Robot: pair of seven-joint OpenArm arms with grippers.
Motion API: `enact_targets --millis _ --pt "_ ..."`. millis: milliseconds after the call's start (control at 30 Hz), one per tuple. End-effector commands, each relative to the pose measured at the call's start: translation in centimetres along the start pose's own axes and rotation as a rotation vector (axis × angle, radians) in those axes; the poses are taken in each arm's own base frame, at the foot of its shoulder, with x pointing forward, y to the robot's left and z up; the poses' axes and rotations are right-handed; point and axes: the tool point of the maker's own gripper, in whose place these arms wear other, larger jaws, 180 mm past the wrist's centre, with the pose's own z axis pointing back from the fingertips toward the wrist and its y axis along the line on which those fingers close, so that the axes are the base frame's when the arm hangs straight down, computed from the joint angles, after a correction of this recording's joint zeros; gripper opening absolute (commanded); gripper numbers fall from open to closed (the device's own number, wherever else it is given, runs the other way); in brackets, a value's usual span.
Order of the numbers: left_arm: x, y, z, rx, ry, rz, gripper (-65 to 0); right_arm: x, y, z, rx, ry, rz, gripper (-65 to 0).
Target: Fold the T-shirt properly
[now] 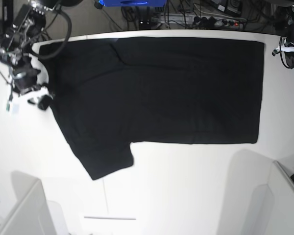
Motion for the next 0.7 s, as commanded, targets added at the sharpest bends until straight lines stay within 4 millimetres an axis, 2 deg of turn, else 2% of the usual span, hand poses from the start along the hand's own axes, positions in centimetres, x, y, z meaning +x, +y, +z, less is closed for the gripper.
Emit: enact_targets --millis 0,200,400,500,667 --pt "1.1 -0.1 0.3 -0.005 -0.033 -0.016 -65.0 2.1 0.8 -0.4 0.030 -0.050 0.021 -38.6" --pt "1.5 -0.4 0.0 -0.012 -0.047 -0.011 -65.0 4.0 5.1 -6.3 0.143 0.020 0.063 -38.6" --pt "1.3 -0.1 0.2 -0.004 -0.042 -0.014 -65.0 6.1 7.5 -11.4 0.185 0.045 0.095 -38.6" --pt "1.4 0.1 0.3 0.000 -0.045 -0.012 -65.0 6.7 7.9 -13.9 0.178 0.060 0.117 -38.1" --pt "1.4 0.1 0.3 0.000 -0.045 -0.014 -65.0 7.0 7.1 -18.2 0.120 0.111 0.135 -35.9"
